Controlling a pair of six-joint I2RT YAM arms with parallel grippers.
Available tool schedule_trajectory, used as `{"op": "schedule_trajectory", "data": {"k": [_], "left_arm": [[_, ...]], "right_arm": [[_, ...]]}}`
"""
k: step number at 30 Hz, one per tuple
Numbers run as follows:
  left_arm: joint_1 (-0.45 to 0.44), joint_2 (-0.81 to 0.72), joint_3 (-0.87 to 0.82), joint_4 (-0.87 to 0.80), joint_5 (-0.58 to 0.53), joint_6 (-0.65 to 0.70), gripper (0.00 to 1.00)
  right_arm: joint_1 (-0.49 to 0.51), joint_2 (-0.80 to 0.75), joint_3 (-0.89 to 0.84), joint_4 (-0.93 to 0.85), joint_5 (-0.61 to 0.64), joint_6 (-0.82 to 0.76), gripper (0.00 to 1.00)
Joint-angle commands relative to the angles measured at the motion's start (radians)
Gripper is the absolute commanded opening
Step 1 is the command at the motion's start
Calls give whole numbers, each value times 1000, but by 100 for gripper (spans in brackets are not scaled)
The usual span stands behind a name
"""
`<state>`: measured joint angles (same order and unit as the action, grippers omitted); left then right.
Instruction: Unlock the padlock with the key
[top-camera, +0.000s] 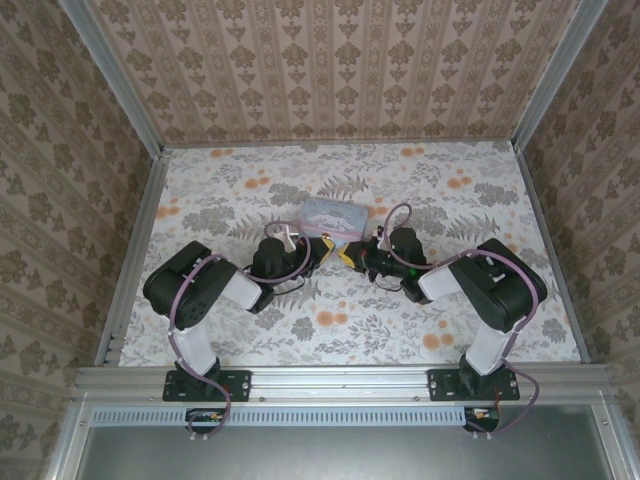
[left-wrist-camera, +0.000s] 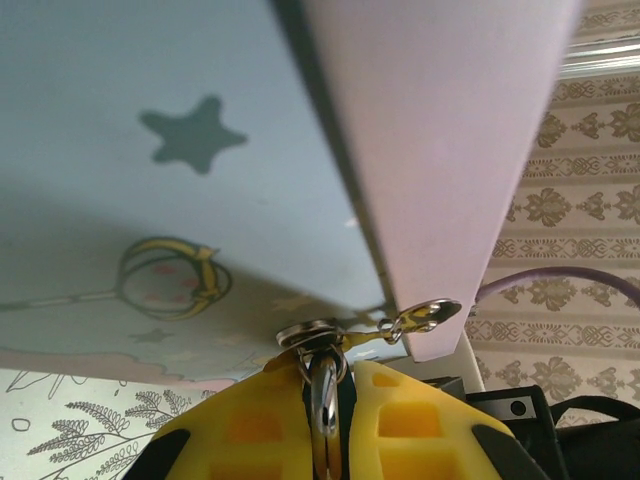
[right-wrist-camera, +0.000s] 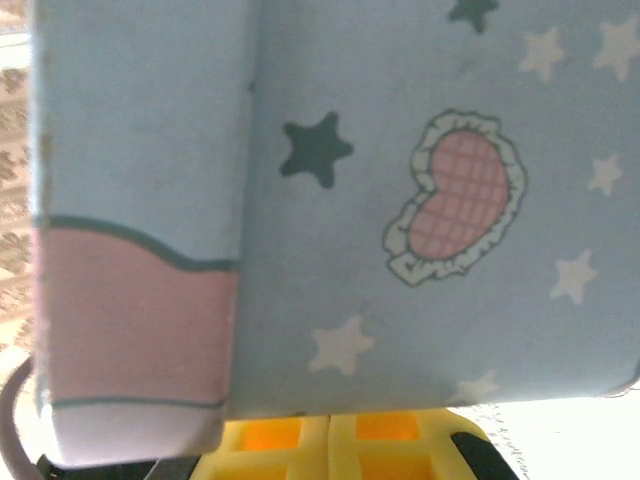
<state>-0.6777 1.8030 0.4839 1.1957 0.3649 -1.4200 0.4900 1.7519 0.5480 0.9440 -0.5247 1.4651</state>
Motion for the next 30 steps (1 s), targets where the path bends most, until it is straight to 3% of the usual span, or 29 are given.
{"op": "schedule_trajectory", "data": {"k": [1, 7, 12, 15, 20, 30], "left_arm": [[-80, -41, 3, 96, 285, 21, 0], [-79, -35, -4, 96, 286, 13, 0], [-80, -28, 1, 96, 285, 13, 0], [-80, -26, 1, 96, 286, 15, 0], [-82, -44, -7, 96, 235, 31, 0], [-99, -41, 0, 96, 199, 68, 0]], "right_arm": [[-1, -58, 110, -179, 18, -196, 0], [8, -161, 198, -523, 64, -622, 0], [27, -186, 207, -536, 63, -729, 0], [27, -158, 182, -421, 29, -616, 0], [28, -72, 120, -65, -8, -264, 0], [18, -28, 112, 123, 40, 63, 0]]}}
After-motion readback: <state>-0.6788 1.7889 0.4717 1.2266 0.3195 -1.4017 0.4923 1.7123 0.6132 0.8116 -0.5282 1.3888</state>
